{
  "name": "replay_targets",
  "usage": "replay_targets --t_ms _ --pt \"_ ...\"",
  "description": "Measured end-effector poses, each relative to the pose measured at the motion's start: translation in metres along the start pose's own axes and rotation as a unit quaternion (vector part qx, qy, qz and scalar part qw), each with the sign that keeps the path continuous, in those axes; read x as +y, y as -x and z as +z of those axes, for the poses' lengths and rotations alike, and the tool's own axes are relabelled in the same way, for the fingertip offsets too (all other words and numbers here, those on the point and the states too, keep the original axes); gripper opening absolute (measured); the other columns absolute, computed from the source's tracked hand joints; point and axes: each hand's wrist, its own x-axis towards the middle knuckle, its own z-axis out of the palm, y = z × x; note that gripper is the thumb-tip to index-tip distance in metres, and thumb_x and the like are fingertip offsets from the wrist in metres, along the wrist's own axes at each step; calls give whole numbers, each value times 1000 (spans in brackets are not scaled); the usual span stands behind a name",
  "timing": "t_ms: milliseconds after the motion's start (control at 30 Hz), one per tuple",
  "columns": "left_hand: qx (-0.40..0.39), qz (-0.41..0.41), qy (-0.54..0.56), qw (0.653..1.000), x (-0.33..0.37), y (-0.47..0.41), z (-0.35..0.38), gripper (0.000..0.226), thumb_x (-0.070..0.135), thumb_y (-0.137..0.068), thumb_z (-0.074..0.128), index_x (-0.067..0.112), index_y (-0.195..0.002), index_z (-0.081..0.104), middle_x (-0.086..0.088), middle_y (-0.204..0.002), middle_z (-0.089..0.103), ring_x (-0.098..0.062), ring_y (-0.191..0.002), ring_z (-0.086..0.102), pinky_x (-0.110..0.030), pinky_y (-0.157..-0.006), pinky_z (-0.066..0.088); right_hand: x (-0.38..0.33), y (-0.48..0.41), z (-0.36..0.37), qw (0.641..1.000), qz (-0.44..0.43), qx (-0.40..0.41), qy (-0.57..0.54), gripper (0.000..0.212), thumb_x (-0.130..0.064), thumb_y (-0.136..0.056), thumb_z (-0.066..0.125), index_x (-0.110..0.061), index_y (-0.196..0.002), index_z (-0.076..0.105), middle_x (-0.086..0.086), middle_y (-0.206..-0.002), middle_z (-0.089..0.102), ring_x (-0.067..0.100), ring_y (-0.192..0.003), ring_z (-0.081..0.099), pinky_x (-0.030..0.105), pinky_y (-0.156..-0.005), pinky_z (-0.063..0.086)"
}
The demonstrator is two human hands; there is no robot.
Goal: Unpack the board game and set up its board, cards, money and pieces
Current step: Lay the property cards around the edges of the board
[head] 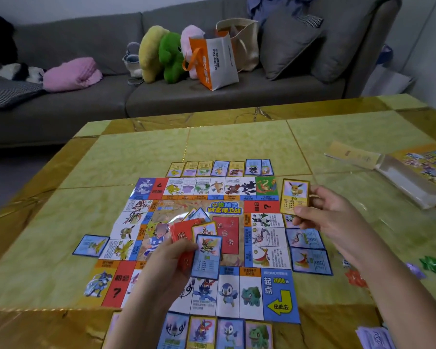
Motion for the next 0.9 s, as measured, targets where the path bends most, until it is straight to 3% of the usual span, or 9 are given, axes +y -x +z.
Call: replay_targets --t_ms 100,233,333,433,500,600,767,867,900 --pt "11 15 -5 1000 -1 0 0 16 -12 -89 43 0 -81 50 -22 -85 68 -37 -84 68 -49 -76 57 3 2 0 1000 4 0 -13 24 5 -86 59 -10 -105 60 16 -84 70 17 -62 64 19 -53 51" --pt "43 40 -21 998 -2 -3 -10 17 -13 -85 48 4 -83 49 -25 -102 55 -42 -98 54 -63 -102 37 7 3 2 1000 6 0 -16 24 6 -86 59 -7 -105 61 14 -80 70 15 -60 63 19 -52 51" --pt "61 50 3 997 -1 -5 -18 21 -15 -82 50 6 -79 48 -19 -102 50 -36 -96 48 -56 -99 37 9 3 9 999 15 -1 -35 27 7 -84 59 -7 -108 58 15 -79 71 17 -60 65 20 -52 53" --pt "72 65 21 995 2 -4 -20 21 -13 -82 51 7 -87 51 -16 -100 52 -34 -92 51 -50 -88 45 7 2 16 997 23 29 -72 39 11 -82 60 -7 -116 51 22 -82 68 18 -57 65 19 -51 54" --pt "84 74 29 993 4 -2 -22 18 -14 -82 50 4 -86 52 -19 -85 58 -33 -79 60 -44 -75 56 4 2 21 995 21 39 -89 47 12 -82 60 -10 -122 48 24 -84 67 20 -56 66 20 -49 54" --pt "115 92 46 988 15 4 -28 20 -14 -80 52 5 -76 51 -13 -73 58 -24 -62 63 -35 -58 58 -2 1 34 996 12 31 -88 55 12 -82 60 -16 -127 47 21 -79 67 24 -59 67 21 -51 54" --pt "139 138 38 980 31 13 -48 22 -16 -78 51 3 -76 61 -15 -75 64 -23 -59 66 -40 -68 55 -3 6 69 998 13 -26 -59 56 12 -83 59 -24 -125 50 13 -79 71 27 -62 68 23 -52 55" --pt "112 153 54 980 42 23 -54 21 -14 -66 61 6 -71 67 -24 -85 64 -39 -80 65 -54 -82 53 -1 10 91 996 16 -77 -31 54 10 -84 61 -30 -120 54 12 -88 71 31 -67 70 26 -55 56" --pt "110 157 56 980 45 26 -56 20 -13 -67 61 5 -76 64 -23 -84 67 -39 -79 67 -53 -78 56 -1 12 96 996 17 -89 -23 53 9 -84 61 -31 -119 54 12 -89 71 32 -68 70 27 -57 56"
